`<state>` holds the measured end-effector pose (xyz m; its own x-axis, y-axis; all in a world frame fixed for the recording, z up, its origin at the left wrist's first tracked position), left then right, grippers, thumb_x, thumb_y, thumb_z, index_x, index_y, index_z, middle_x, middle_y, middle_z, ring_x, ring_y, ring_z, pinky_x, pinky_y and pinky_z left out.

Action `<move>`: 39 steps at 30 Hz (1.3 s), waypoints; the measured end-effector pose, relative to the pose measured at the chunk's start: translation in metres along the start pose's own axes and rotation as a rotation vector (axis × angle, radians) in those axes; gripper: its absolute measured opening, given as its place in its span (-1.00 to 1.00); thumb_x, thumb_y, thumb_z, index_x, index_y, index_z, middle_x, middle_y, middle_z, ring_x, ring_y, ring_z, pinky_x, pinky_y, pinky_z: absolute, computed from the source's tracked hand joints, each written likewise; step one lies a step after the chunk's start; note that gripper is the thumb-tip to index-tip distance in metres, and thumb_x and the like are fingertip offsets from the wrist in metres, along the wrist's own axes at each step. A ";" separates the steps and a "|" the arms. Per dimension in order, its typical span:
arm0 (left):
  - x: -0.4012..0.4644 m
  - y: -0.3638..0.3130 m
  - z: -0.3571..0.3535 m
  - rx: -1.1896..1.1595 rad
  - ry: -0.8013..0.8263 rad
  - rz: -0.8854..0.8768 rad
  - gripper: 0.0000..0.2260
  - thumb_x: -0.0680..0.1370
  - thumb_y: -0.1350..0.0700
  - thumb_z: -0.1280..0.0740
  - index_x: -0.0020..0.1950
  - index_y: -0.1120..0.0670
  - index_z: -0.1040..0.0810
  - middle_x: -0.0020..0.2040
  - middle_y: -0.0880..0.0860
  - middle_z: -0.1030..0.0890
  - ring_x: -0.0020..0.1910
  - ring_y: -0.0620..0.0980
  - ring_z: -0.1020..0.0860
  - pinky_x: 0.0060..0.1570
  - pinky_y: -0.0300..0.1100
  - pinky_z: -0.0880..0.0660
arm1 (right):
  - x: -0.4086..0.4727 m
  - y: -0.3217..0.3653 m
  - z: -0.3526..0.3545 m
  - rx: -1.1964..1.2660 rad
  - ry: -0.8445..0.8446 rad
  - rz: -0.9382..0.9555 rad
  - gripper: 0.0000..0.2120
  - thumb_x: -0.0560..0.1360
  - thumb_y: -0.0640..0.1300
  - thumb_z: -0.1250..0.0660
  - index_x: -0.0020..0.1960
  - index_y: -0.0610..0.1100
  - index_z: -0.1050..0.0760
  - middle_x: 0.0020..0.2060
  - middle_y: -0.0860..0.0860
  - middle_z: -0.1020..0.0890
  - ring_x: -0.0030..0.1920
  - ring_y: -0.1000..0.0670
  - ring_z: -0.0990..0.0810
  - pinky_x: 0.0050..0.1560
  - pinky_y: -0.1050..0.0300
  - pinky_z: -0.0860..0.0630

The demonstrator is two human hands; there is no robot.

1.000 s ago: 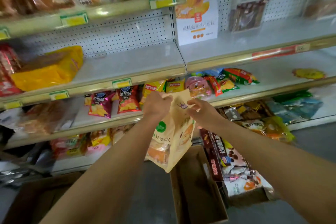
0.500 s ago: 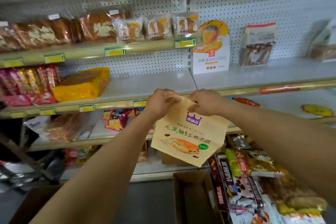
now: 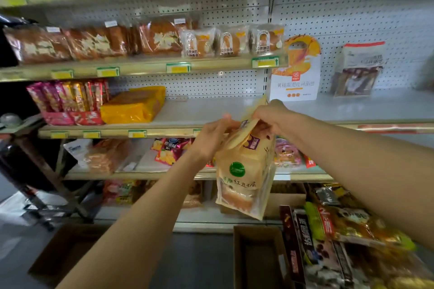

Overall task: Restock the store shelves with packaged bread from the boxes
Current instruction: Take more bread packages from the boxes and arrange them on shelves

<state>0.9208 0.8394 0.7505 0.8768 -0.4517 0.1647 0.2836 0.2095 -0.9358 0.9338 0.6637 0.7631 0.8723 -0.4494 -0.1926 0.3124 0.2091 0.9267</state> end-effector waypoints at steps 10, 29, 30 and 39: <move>-0.011 0.015 0.063 0.110 -0.447 -0.038 -0.79 0.64 0.05 -0.29 -0.08 0.06 -0.68 -0.20 -0.08 -0.70 -0.19 -0.09 -0.66 -0.17 -0.13 -0.61 | -0.028 0.050 -0.062 0.286 0.060 0.040 -0.88 0.60 -0.34 -0.15 0.10 -0.38 -0.39 -0.48 -0.21 -0.60 -0.57 -0.03 -0.60 -0.57 0.14 -0.54; 0.033 0.036 0.292 -0.325 -0.301 0.197 -0.78 0.56 0.01 -0.39 0.00 0.17 -0.61 -0.21 0.14 -0.72 -0.29 0.05 -0.69 -0.19 -0.01 -0.64 | 0.018 0.130 -0.163 0.244 0.386 0.330 -0.60 0.41 0.00 -0.47 0.21 -0.11 -0.57 -0.02 -0.07 -0.72 0.00 -0.11 -0.69 0.05 -0.05 -0.58; 0.035 0.039 0.304 -0.336 -0.297 0.198 -0.78 0.56 0.01 -0.39 0.02 0.17 -0.61 -0.18 0.16 -0.72 -0.28 0.06 -0.69 -0.21 -0.01 -0.64 | 0.017 0.141 -0.172 0.246 0.334 0.336 -0.65 0.45 -0.05 -0.44 0.19 -0.17 -0.58 -0.07 -0.08 -0.72 -0.06 -0.09 -0.70 0.01 -0.02 -0.59; 0.036 0.062 0.395 -0.482 -0.335 0.169 -0.49 0.56 -0.32 -0.19 0.29 0.00 -0.57 0.19 0.09 -0.67 0.23 0.14 -0.60 0.16 0.10 -0.53 | -0.001 0.220 -0.242 0.390 0.200 0.426 -0.77 0.52 -0.13 -0.41 0.16 -0.14 -0.58 -0.05 -0.07 -0.71 -0.08 -0.03 -0.71 -0.26 0.12 -0.62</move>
<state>1.1229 1.1785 0.8217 0.9910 -0.1327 0.0174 -0.0091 -0.1969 -0.9804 1.0923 0.9207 0.8890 0.9557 -0.2168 0.1994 -0.2076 -0.0157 0.9781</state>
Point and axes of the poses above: each hand's wrist, its own x-axis towards the middle knuckle, its own z-axis out of the back of the hand, y = z × x, the point moved 6 cm from there along x, towards the middle knuckle
